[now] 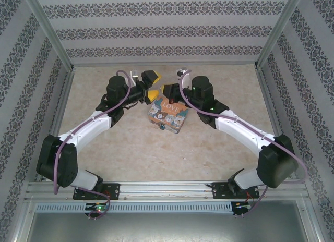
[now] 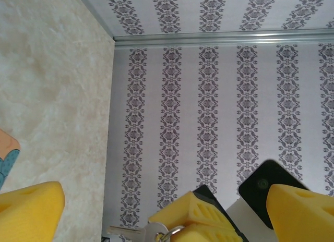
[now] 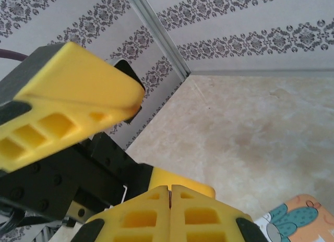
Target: Unlock the padlock with the key
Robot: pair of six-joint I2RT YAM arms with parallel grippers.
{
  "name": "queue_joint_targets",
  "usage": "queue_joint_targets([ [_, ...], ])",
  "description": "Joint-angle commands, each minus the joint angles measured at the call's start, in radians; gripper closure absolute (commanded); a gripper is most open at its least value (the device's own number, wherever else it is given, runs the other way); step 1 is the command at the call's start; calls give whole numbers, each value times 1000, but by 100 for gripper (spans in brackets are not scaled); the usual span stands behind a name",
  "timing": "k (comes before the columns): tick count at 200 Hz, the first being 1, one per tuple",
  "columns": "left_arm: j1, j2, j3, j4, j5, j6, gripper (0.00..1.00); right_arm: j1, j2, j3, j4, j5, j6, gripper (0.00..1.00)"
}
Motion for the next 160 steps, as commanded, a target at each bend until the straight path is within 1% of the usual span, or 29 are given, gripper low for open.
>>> queue_joint_targets([
  [1,-13,1,-15,78,0,-27,1,23,41,56,44,4,-11,100],
  [46,-15,-17,-26,81,-13,-27,3,40,112,99,77,-13,6,100],
  [78,-15,-23,-25,63,-25,-15,4,47,118,92,79,-16,8,100],
  [101,-14,-26,-20,69,-30,-12,8,46,107,63,78,-11,8,100],
  [116,-15,-26,-14,59,-33,2,12,47,95,42,78,-4,7,100],
  [160,-15,-32,-3,18,-52,28,18,47,66,2,63,8,-7,100],
])
